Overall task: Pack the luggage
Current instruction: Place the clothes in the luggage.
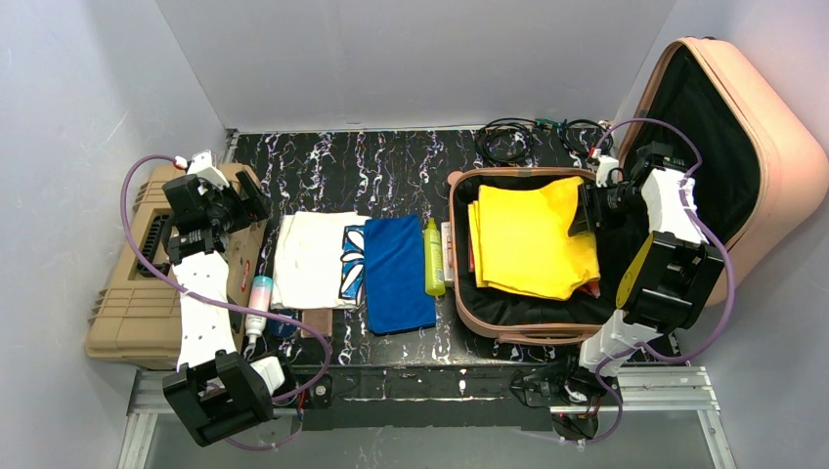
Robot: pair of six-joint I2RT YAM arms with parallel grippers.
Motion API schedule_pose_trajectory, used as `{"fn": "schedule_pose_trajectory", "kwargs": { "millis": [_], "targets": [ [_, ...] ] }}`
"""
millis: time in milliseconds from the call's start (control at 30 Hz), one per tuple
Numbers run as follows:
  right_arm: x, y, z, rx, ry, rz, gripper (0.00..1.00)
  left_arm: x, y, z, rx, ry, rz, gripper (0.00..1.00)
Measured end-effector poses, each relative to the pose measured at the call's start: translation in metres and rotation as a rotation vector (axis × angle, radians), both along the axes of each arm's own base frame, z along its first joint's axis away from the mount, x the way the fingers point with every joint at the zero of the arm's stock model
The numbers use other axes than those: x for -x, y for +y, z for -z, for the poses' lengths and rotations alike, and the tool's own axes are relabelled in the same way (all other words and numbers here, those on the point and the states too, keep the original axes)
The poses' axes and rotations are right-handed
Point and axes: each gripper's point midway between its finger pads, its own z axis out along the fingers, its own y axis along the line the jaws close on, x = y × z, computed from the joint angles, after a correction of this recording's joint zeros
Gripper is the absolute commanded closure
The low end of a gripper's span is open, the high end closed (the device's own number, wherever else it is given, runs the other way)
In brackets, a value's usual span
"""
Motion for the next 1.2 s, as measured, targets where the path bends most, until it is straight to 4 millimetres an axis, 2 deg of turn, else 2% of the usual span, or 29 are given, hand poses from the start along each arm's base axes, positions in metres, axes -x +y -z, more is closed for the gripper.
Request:
{"fn": "schedule_pose_trajectory", "kwargs": {
  "millis": [167, 267, 367, 467, 633, 667, 733, 800, 1033, 1100, 1200],
  "targets": [
    [-0.007, -0.020, 0.005, 0.105, -0.020, 0.032, 0.19, 0.000, 0.000, 0.000, 0.000, 0.000, 0.001, 0.19],
    [-0.012, -0.033, -0.003, 0.181, -0.070, 0.057, 0.17, 0.000, 0.000, 0.000, 0.000, 0.000, 0.001, 0.19],
    [-0.019, -0.044, -0.026, 0.259, -0.165, 0.097, 0.20, 0.000, 0.000, 0.000, 0.000, 0.000, 0.001, 0.19],
    [-0.024, -0.050, -0.058, 0.312, -0.286, 0.135, 0.34, 0.000, 0.000, 0.000, -0.001, 0.000, 0.002, 0.19],
    [-0.030, -0.040, -0.093, 0.280, -0.432, 0.151, 0.82, 0.000, 0.001, 0.000, -0.018, -0.002, 0.012, 0.19],
    [-0.032, -0.036, -0.095, 0.259, -0.450, 0.152, 0.87, -0.001, 0.001, 0.000, -0.024, -0.003, 0.015, 0.19],
    [-0.037, -0.029, -0.091, 0.218, -0.460, 0.157, 0.91, -0.002, 0.002, 0.000, -0.037, -0.009, 0.020, 0.19],
    [-0.046, -0.023, -0.079, 0.178, -0.449, 0.166, 0.93, -0.003, 0.003, 0.000, -0.047, -0.013, 0.027, 0.19],
    [-0.081, -0.007, -0.024, 0.121, -0.352, 0.170, 0.96, -0.010, 0.006, 0.001, -0.107, -0.026, 0.065, 0.18],
    [-0.084, -0.005, -0.010, 0.132, -0.326, 0.173, 0.94, -0.012, 0.008, 0.004, -0.126, -0.022, 0.077, 0.18],
    [-0.083, -0.004, 0.006, 0.154, -0.291, 0.180, 0.85, -0.019, 0.012, 0.008, -0.169, -0.022, 0.098, 0.18]
  ]
}}
